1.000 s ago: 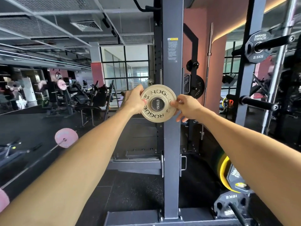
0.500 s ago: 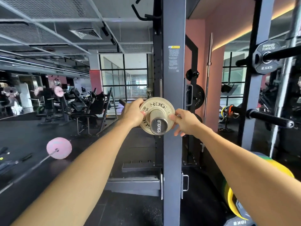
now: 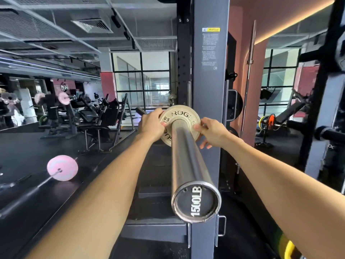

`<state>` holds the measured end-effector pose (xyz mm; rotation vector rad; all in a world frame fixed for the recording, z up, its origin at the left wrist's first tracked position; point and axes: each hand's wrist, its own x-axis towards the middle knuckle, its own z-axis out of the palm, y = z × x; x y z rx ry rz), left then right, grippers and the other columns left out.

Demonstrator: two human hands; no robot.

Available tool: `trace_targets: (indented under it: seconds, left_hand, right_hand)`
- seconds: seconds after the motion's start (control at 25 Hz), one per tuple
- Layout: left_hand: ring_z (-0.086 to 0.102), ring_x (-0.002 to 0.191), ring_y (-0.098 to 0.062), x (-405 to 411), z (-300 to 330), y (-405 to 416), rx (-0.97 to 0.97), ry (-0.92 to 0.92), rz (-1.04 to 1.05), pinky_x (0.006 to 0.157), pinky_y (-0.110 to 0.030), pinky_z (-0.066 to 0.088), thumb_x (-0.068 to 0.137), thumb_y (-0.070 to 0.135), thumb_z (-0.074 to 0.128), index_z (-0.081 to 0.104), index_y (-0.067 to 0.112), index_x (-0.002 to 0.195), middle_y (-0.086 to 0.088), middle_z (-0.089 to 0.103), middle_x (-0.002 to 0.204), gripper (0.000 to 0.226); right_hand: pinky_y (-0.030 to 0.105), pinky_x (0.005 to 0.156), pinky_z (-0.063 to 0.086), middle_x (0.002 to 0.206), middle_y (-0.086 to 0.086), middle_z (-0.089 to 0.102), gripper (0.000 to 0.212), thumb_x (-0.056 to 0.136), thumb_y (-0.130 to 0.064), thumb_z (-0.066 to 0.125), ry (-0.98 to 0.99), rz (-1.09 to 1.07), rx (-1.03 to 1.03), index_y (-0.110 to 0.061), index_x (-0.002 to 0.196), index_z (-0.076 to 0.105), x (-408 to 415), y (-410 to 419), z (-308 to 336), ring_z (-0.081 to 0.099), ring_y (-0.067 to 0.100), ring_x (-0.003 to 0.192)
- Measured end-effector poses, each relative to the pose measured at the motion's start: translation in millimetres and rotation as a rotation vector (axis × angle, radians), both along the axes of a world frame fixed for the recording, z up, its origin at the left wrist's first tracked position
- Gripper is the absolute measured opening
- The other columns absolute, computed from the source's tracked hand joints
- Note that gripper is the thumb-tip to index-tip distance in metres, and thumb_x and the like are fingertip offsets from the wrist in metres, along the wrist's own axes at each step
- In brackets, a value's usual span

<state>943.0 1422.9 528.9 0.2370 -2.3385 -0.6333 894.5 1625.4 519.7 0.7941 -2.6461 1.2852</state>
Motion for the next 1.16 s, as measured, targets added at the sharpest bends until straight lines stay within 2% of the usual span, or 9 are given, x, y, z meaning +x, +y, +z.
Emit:
trace_targets:
  seconds: [0.16, 0.32, 0.52, 0.72, 0.84, 0.96, 1.04, 1.12, 1.16]
  left_hand:
    - [0.061, 0.095, -0.031, -33, -1, -11, -0.014, -0.002, 0.016, 0.076, -0.035, 0.047, 0.089, 0.016, 0.063, 0.060, 0.026, 0.110, -0.008, 0.067, 0.106, 0.023]
    - [0.060, 0.094, -0.033, -63, -2, -22, -0.004, -0.002, 0.019, 0.078, -0.036, 0.049, 0.088, 0.018, 0.062, 0.061, 0.027, 0.107, -0.009, 0.067, 0.102, 0.020]
    - [0.061, 0.092, -0.034, -91, -5, -29, 0.007, 0.019, 0.025, 0.078, -0.038, 0.051, 0.086, 0.015, 0.063, 0.061, 0.022, 0.106, -0.011, 0.068, 0.098, 0.022]
    - [0.061, 0.085, -0.032, -99, -3, -34, -0.018, 0.007, 0.060, 0.076, -0.041, 0.054, 0.085, 0.016, 0.062, 0.057, 0.026, 0.097, -0.008, 0.067, 0.092, 0.016]
    - [0.064, 0.085, -0.031, -97, -3, -33, 0.002, -0.023, 0.033, 0.073, -0.040, 0.056, 0.086, 0.018, 0.062, 0.050, 0.035, 0.092, -0.005, 0.066, 0.092, 0.022]
    - [0.061, 0.088, -0.027, -74, 0, -30, -0.036, -0.094, 0.058, 0.071, -0.036, 0.051, 0.090, 0.042, 0.063, 0.053, 0.031, 0.102, -0.001, 0.065, 0.098, 0.019]
    - [0.058, 0.087, -0.025, -53, -6, -38, -0.006, -0.119, 0.079, 0.072, -0.034, 0.048, 0.086, 0.057, 0.060, 0.055, 0.028, 0.102, 0.002, 0.064, 0.098, 0.034]
    - [0.056, 0.092, -0.023, -30, -14, -51, 0.009, -0.194, 0.064, 0.072, -0.031, 0.042, 0.085, 0.050, 0.064, 0.055, 0.025, 0.105, -0.001, 0.062, 0.104, 0.033]
    - [0.054, 0.097, -0.023, -18, -18, -60, 0.015, -0.238, 0.053, 0.076, -0.031, 0.041, 0.084, 0.047, 0.066, 0.056, 0.025, 0.106, -0.003, 0.060, 0.109, 0.033]
  right_hand:
    - [0.036, 0.058, 0.059, 0.094, 0.013, 0.071, 0.028, 0.100, -0.034, 0.044, 0.013, 0.003, 0.025, -0.007, 0.102, 0.051, -37, -12, 1, 0.071, 0.030, 0.063]
    - [0.044, 0.070, 0.060, 0.096, 0.015, 0.070, 0.027, 0.100, -0.035, 0.044, 0.039, -0.008, 0.056, -0.009, 0.101, 0.051, -66, -21, 3, 0.072, 0.030, 0.063]
    - [0.047, 0.075, 0.058, 0.087, 0.012, 0.073, 0.027, 0.099, -0.040, 0.041, 0.053, -0.046, 0.117, -0.015, 0.093, 0.049, -90, -33, 4, 0.071, 0.033, 0.061]
    - [0.042, 0.066, 0.060, 0.090, 0.006, 0.072, 0.024, 0.100, -0.036, 0.043, 0.023, -0.012, 0.080, -0.015, 0.091, 0.049, -95, -35, 7, 0.072, 0.030, 0.065]
    - [0.039, 0.062, 0.060, 0.088, 0.005, 0.073, 0.028, 0.100, -0.039, 0.041, 0.006, -0.063, 0.070, -0.013, 0.098, 0.052, -88, -37, 4, 0.070, 0.025, 0.063]
    - [0.031, 0.057, 0.056, 0.095, 0.008, 0.068, 0.034, 0.099, -0.042, 0.037, -0.120, -0.091, 0.152, -0.013, 0.106, 0.054, -74, -40, -8, 0.066, 0.023, 0.070]
    - [0.033, 0.068, 0.055, 0.097, 0.010, 0.063, 0.028, 0.097, -0.035, 0.044, -0.121, -0.071, 0.248, -0.011, 0.105, 0.055, -62, -46, -15, 0.062, 0.026, 0.082]
    - [0.035, 0.086, 0.050, 0.113, 0.014, 0.061, 0.026, 0.097, -0.022, 0.050, -0.112, -0.034, 0.264, -0.005, 0.116, 0.056, -50, -57, -25, 0.059, 0.029, 0.101]
    - [0.029, 0.088, 0.050, 0.121, 0.013, 0.059, 0.030, 0.098, -0.016, 0.050, -0.148, 0.011, 0.200, -0.002, 0.124, 0.053, -46, -61, -34, 0.059, 0.025, 0.101]
